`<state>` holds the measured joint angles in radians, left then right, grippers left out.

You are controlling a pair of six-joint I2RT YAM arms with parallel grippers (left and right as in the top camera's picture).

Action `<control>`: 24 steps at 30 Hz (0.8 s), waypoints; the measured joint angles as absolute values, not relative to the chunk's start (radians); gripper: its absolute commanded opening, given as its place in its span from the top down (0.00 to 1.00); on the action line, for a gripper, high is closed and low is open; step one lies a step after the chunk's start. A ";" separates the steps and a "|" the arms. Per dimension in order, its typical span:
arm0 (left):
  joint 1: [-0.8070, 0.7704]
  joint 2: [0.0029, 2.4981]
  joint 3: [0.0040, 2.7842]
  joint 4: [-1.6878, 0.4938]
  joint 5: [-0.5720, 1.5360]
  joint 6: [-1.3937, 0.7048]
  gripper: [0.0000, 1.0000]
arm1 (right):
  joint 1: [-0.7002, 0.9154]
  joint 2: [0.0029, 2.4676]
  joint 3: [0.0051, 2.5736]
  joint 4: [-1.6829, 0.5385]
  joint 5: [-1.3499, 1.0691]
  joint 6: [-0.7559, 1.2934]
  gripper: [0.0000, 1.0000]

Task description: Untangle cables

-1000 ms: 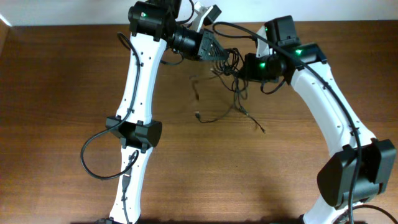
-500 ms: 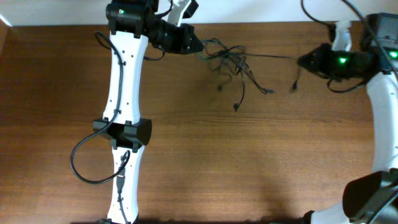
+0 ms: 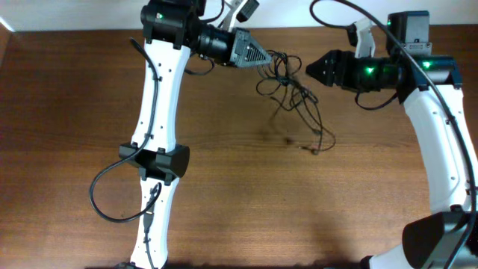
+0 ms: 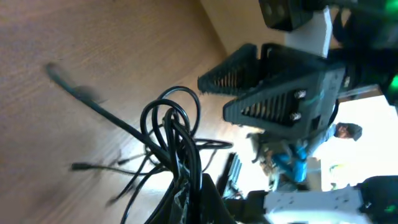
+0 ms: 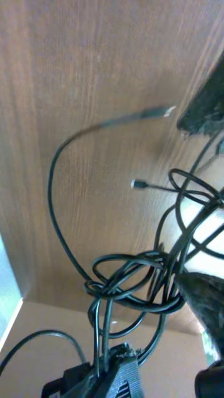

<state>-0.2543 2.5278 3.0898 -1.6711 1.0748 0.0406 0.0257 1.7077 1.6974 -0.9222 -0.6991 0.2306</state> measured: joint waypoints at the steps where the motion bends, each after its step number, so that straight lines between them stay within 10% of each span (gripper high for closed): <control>1: -0.254 2.528 3.090 -1.664 1.077 -0.010 1.00 | 0.040 1.708 1.697 -0.911 -0.698 0.234 0.42; 9: -0.254 2.528 3.090 -1.640 1.097 -0.236 1.00 | 0.095 1.708 1.697 -0.903 -0.695 0.146 0.54; 24: -0.249 2.528 3.090 -1.612 1.400 -0.296 1.00 | 0.192 1.744 1.697 -0.855 -0.611 -0.112 0.47</control>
<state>-0.2493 2.5278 3.0898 -1.6115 1.4002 -0.2962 0.1917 1.7443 1.6974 -0.8547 -0.6106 -0.1120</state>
